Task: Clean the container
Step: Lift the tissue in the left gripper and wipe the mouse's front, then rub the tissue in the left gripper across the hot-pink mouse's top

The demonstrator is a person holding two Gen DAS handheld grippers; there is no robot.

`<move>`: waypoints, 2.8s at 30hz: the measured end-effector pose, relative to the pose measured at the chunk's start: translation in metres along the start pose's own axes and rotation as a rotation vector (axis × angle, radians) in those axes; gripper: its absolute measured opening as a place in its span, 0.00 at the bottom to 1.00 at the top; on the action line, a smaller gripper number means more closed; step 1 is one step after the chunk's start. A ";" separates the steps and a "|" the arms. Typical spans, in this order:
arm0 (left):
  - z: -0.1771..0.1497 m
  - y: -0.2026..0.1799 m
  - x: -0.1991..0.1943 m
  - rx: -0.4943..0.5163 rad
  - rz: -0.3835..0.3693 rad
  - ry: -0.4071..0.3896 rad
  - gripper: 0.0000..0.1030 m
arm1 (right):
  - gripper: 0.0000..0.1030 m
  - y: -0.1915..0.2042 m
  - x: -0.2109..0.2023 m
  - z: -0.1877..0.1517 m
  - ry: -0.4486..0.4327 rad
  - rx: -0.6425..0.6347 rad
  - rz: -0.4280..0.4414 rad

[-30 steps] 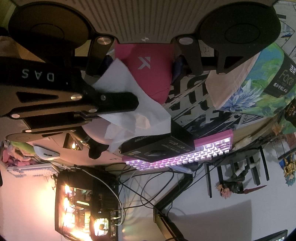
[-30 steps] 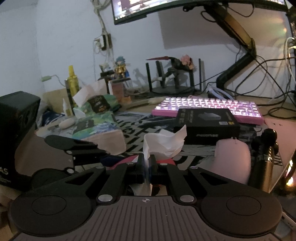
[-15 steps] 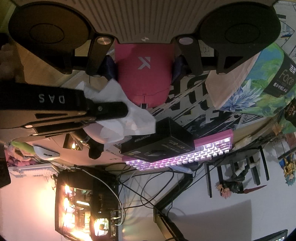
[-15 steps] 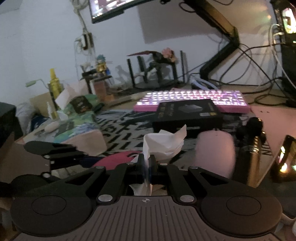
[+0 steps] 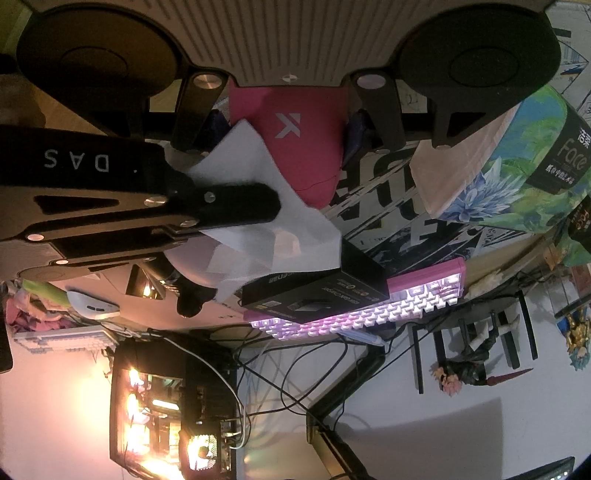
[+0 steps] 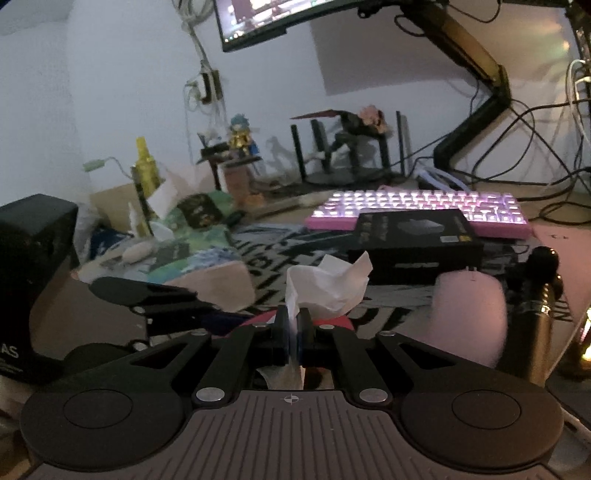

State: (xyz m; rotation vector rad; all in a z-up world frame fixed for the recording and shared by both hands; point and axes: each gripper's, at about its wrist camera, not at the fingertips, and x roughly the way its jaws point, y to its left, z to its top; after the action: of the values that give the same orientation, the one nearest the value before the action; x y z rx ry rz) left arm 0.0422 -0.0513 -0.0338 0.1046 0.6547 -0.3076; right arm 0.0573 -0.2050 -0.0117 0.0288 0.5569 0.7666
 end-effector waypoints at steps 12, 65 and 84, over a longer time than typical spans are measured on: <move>0.000 0.001 0.000 -0.002 -0.002 0.000 0.57 | 0.05 0.017 0.026 0.013 0.017 -0.065 0.026; 0.000 -0.002 0.000 -0.007 -0.007 0.001 0.57 | 0.05 -0.004 0.011 0.004 0.076 -0.031 -0.051; 0.000 0.000 0.000 -0.002 -0.003 0.001 0.57 | 0.05 -0.006 -0.004 0.005 0.069 -0.045 -0.014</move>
State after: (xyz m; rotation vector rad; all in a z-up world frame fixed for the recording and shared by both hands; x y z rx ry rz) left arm 0.0418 -0.0515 -0.0341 0.1017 0.6558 -0.3102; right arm 0.0611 -0.2108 -0.0068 -0.0428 0.6047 0.7680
